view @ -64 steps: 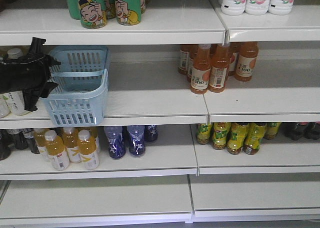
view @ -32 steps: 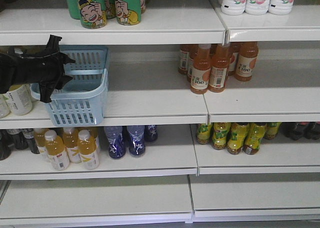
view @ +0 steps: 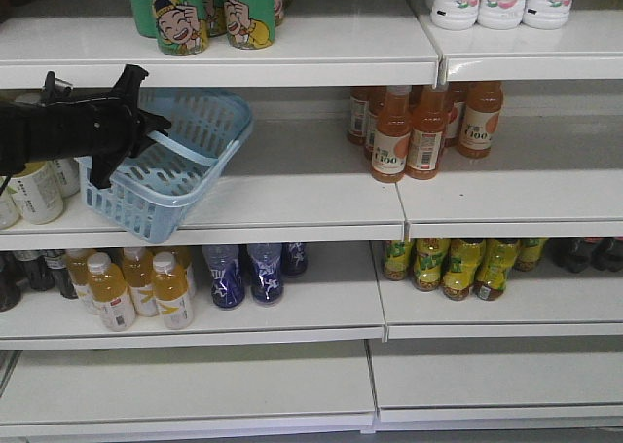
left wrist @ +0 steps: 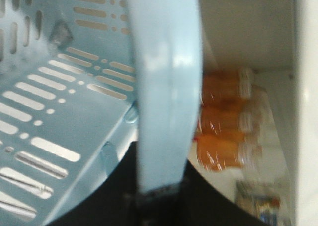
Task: Place coke in basket with both arms
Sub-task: 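Lift the basket off the shelf with the left gripper and lower it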
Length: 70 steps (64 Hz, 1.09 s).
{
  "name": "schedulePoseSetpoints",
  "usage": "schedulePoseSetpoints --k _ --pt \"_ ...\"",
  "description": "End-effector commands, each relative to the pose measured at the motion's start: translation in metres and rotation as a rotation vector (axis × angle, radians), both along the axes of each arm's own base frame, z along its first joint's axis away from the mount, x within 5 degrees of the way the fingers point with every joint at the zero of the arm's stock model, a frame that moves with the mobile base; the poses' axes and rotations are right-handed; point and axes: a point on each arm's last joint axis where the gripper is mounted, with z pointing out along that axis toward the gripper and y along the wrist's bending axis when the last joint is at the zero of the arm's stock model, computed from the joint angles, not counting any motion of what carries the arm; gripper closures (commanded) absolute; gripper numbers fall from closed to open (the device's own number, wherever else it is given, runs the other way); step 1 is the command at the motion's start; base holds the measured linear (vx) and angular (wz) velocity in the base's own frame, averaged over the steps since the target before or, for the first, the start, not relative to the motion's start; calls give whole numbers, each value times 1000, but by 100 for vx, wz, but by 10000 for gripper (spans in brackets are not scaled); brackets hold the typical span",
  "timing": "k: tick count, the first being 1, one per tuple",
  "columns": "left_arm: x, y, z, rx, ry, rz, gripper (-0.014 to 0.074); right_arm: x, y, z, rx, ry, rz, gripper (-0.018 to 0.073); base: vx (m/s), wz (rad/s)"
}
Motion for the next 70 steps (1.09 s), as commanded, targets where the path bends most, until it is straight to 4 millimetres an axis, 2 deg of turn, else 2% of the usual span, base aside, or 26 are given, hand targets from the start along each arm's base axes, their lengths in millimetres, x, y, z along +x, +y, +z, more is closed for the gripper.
schedulePoseSetpoints --k 1,12,21,40,48,56,70 --pt "-11 -11 40 -77 -89 -121 604 -1 0 5 -8 -86 6 568 0 0" --pt "-28 -19 41 -100 -76 -247 604 -1 0 5 -8 -86 6 568 0 0" --pt "-50 -25 45 -54 -122 -356 604 -1 0 5 -8 -86 6 568 0 0" --pt "-115 -37 54 -76 -183 -577 604 -1 0 5 -8 -86 6 568 0 0" --pt "-148 -43 54 -72 -270 -689 604 -1 0 5 -8 -86 6 568 0 0" --pt "-181 -49 40 -123 -325 -779 604 -1 0 5 -8 -86 6 568 0 0" --pt "-225 -58 -2 -221 -286 -712 604 -1 0 5 -8 -86 6 568 0 0"
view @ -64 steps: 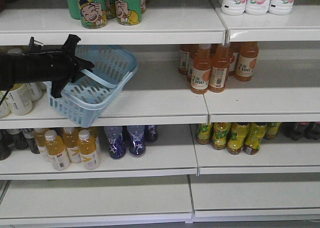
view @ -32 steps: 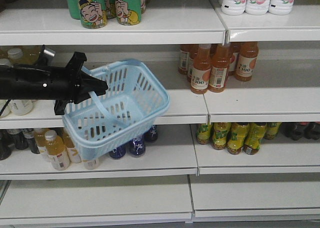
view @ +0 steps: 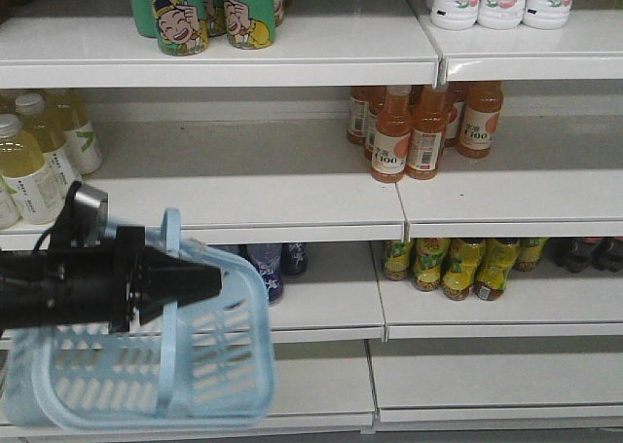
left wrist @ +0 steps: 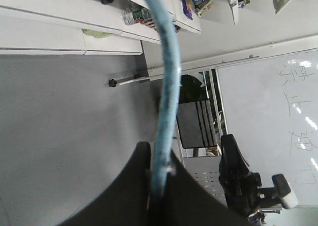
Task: Place coke in basket with both arms
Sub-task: 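Lift the basket off the shelf with the left gripper and lower it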
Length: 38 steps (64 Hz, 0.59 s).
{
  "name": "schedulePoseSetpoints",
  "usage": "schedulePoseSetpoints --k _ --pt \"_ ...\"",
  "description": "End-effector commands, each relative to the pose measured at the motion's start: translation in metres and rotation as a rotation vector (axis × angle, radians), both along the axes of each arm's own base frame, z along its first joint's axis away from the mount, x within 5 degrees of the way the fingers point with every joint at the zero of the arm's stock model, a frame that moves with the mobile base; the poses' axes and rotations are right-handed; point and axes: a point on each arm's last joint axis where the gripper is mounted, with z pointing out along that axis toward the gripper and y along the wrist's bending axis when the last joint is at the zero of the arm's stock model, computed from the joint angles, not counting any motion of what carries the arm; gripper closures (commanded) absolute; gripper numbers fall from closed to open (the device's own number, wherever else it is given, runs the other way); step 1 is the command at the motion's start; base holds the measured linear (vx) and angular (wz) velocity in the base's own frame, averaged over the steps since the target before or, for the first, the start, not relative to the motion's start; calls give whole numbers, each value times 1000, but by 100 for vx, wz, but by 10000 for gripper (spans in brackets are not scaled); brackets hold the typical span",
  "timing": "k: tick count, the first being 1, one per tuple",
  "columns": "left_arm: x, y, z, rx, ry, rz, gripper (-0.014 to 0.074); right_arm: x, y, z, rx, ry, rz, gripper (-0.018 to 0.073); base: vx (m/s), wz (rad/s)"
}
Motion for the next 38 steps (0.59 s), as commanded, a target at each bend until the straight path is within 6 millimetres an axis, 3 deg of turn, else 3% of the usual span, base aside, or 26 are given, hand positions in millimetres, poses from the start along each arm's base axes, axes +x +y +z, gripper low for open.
schedulePoseSetpoints --k 1,9,22,38 --pt "-15 -8 12 -136 -85 -4 604 -1 0 5 -8 -86 6 568 0 0" --pt "-27 -18 1 -125 -64 -52 604 -1 0 4 -8 -85 5 568 0 0" --pt "-38 -36 0 -126 -52 -135 604 -1 0 4 -8 -85 5 568 0 0" --pt "-37 -38 -3 -94 -47 -119 604 -1 0 4 -8 -85 5 568 0 0"
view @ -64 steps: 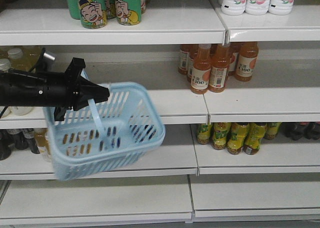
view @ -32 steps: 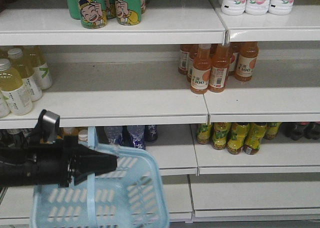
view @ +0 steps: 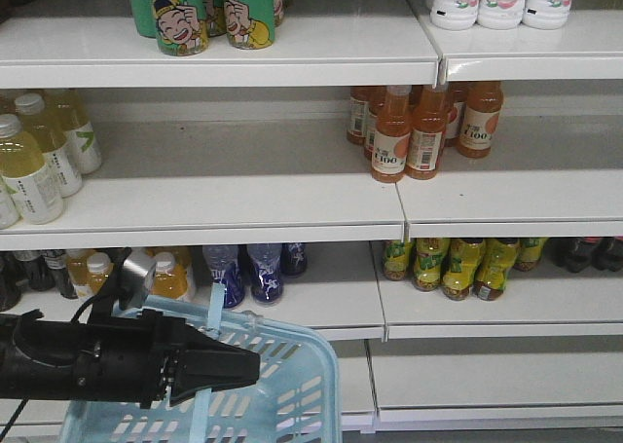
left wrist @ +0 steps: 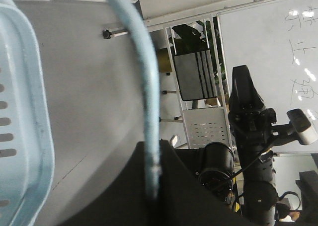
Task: Place coke in basket with both arms
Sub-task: 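Lift the basket off the shelf with the left gripper and lower it, then turn the base away from the shelf while holding the basket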
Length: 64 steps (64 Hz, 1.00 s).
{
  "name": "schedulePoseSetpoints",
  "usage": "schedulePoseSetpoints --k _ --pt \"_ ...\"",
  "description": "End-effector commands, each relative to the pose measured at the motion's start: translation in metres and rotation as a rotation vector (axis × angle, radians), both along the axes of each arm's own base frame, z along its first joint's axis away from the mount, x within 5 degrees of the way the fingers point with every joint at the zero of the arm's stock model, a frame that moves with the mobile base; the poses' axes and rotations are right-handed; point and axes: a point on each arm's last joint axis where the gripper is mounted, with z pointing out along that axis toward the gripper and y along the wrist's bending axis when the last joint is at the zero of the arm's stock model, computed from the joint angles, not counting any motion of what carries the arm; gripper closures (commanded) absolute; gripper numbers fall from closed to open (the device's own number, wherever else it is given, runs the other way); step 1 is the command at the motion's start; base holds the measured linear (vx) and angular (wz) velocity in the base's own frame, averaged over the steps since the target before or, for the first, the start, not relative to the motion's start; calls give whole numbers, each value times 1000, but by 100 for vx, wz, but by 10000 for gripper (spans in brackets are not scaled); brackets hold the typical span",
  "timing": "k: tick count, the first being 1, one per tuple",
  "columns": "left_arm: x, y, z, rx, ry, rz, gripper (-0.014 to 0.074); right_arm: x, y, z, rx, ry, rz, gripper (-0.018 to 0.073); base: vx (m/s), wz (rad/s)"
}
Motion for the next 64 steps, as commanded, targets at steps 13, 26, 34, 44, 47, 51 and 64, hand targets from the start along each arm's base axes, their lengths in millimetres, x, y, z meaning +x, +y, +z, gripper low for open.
schedulePoseSetpoints --k 13,26,34,44,47,51,64 --pt "6 -2 19 -77 -54 67 603 -1 0 4 -8 -85 5 568 0 0" --pt "6 -2 19 -77 -54 67 603 -1 0 4 -8 -85 5 568 0 0" --pt "6 -2 19 -77 -54 67 603 -1 0 4 -8 -85 5 568 0 0" --pt "6 -2 19 -77 -54 67 603 -1 0 4 -8 -85 5 568 0 0" --pt "6 -2 19 -77 -54 67 603 -1 0 4 -8 -85 5 568 0 0" --pt "6 -2 19 -77 -54 67 603 -1 0 4 -8 -85 5 568 0 0" --pt "6 -2 19 -77 -54 67 603 -1 0 4 -8 -85 5 568 0 0"
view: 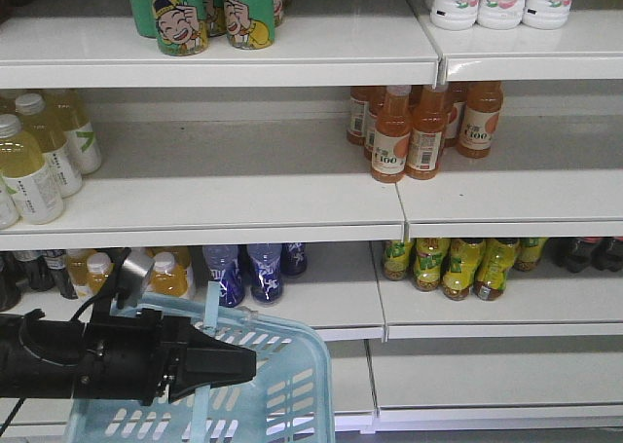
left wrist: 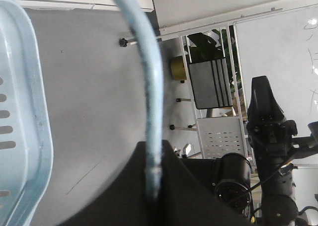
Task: Place coke in basket with both arms
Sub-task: 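Turn the base away from the shelf while holding the basket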
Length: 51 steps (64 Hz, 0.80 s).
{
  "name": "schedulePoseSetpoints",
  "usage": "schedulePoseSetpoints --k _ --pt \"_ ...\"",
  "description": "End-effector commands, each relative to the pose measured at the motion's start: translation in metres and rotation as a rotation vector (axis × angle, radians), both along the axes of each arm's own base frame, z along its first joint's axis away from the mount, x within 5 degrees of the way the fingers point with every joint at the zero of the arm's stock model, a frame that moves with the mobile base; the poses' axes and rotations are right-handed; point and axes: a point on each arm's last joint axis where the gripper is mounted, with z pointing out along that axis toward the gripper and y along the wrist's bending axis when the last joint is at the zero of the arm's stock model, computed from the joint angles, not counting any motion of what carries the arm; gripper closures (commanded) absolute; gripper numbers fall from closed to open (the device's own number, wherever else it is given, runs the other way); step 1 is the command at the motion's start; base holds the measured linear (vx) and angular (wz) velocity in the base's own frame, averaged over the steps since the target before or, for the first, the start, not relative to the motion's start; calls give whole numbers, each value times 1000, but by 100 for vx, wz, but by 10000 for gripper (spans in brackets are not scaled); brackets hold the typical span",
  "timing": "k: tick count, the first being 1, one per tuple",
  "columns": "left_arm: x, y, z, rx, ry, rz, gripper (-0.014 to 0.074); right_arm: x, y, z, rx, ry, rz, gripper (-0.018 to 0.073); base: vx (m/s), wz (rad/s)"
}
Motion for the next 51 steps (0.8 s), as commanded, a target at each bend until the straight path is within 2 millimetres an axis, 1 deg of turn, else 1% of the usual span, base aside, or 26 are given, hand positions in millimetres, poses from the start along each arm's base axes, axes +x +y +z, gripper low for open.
schedulePoseSetpoints --k 1,26,51 --pt "3 -4 23 -127 -52 26 603 -1 0 4 -8 -85 5 568 0 0" --pt "3 -4 23 -127 -52 26 603 -1 0 4 -8 -85 5 568 -2 -9" --pt "3 -4 23 -127 -52 26 603 -1 0 4 -8 -85 5 568 -6 -35"
